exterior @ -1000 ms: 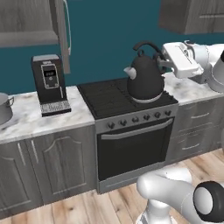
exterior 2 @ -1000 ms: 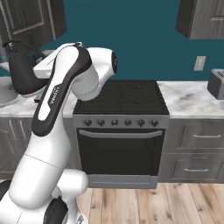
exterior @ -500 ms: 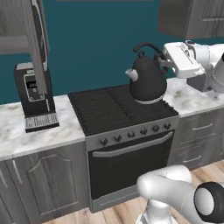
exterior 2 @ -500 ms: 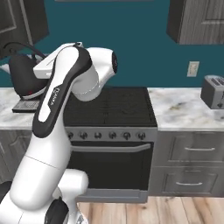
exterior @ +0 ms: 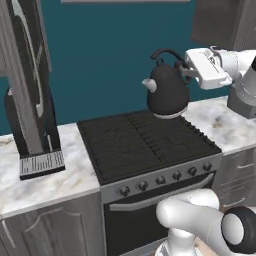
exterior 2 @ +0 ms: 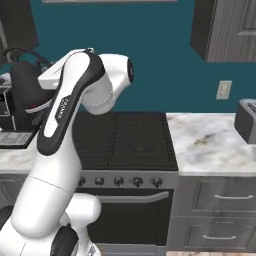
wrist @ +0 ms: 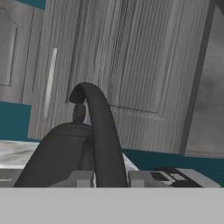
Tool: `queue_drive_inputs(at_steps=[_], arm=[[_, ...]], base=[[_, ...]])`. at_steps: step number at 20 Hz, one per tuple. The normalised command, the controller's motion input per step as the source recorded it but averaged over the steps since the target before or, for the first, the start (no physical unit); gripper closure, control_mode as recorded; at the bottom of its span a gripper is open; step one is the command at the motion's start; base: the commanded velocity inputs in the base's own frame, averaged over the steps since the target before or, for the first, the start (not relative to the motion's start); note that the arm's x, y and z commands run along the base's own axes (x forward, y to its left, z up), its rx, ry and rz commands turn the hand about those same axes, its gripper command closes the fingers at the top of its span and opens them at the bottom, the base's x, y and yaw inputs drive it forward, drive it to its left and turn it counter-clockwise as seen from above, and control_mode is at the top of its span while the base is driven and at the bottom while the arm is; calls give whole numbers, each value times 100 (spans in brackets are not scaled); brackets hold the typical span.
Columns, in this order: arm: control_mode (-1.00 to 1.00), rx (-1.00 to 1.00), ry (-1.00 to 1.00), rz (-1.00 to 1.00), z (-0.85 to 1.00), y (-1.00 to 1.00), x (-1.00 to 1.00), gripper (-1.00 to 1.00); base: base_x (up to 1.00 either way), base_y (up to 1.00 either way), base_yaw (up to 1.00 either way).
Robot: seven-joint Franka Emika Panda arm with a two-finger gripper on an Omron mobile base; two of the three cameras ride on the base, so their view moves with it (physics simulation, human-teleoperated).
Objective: Pick the kettle from the cabinet and place it on a stove burner. Then pick the pot from the counter and place it on another stove burner. Finally, turn both burners on.
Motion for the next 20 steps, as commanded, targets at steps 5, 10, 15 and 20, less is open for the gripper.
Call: queue_drive_inputs(at_steps=[5, 10, 15, 20], arm=[[100, 0, 0, 0, 0, 0, 0, 100], [100, 0, 0, 0, 0, 0, 0, 100], [100, 0, 0, 0, 0, 0, 0, 100], [-100, 0, 0, 1, 0, 0, 5, 100]], base=[[62, -48, 3], [50, -17, 9], [27, -1, 7], [2, 0, 1]])
